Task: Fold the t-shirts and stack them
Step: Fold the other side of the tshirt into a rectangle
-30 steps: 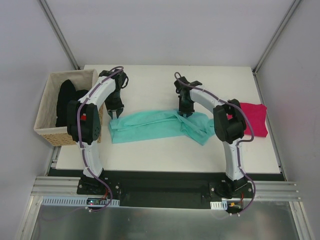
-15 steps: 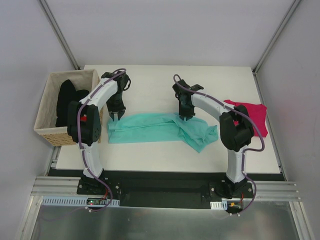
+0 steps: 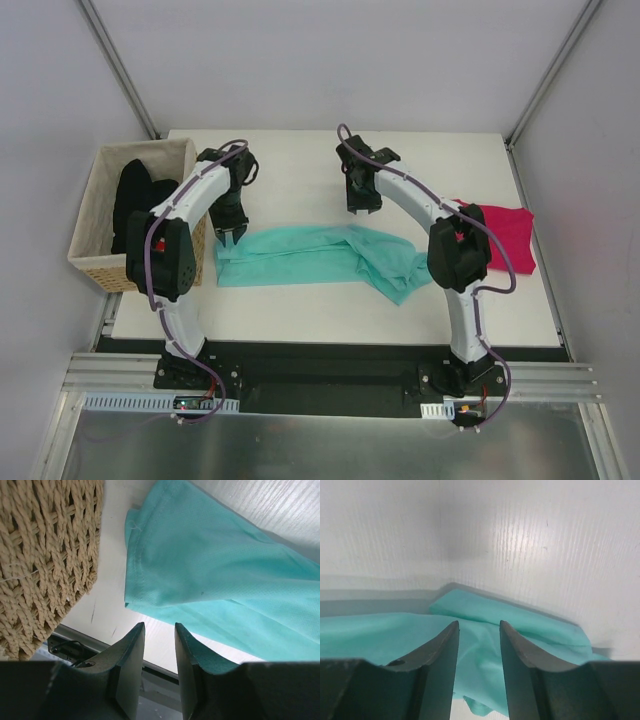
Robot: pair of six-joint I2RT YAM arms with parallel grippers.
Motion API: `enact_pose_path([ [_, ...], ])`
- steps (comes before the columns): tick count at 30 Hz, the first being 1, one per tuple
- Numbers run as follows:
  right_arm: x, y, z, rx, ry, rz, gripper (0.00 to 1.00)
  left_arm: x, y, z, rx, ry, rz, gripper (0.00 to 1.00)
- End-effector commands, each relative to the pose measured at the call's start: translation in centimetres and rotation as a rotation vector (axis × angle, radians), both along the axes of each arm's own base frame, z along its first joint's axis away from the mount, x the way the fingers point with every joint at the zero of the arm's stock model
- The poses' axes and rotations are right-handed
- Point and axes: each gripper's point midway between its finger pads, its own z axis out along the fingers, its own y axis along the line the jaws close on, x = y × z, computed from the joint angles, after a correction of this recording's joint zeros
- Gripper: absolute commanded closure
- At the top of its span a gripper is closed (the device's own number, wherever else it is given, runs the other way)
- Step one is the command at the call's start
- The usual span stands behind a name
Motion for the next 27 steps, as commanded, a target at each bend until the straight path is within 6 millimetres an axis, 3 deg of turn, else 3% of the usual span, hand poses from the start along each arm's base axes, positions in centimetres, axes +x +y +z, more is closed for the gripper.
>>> enact_pose_path([
  [1,0.6,-0.1,1.4,-0.037,-0.012,0.030,0.59,-1.1,0.4,1.5,0.022,-0.028,0.016,0.69],
  [9,-2.1,0.9,0.4,-0.010,0.034,0.036,0.58,-1.5,0.5,1.3,0.025,-0.021,0.020,0.69],
  [15,-4.7,0.2,0.7,-0.024,0.032,0.035,0.59,-1.3,0.1,1.0,0.011,-0.023,0.016,0.69],
  [27,-7.0,0.5,0.9,-0.010,0.053,0.051,0.62,-1.1,-0.5,0.8,0.007,-0.025,0.002,0.69],
])
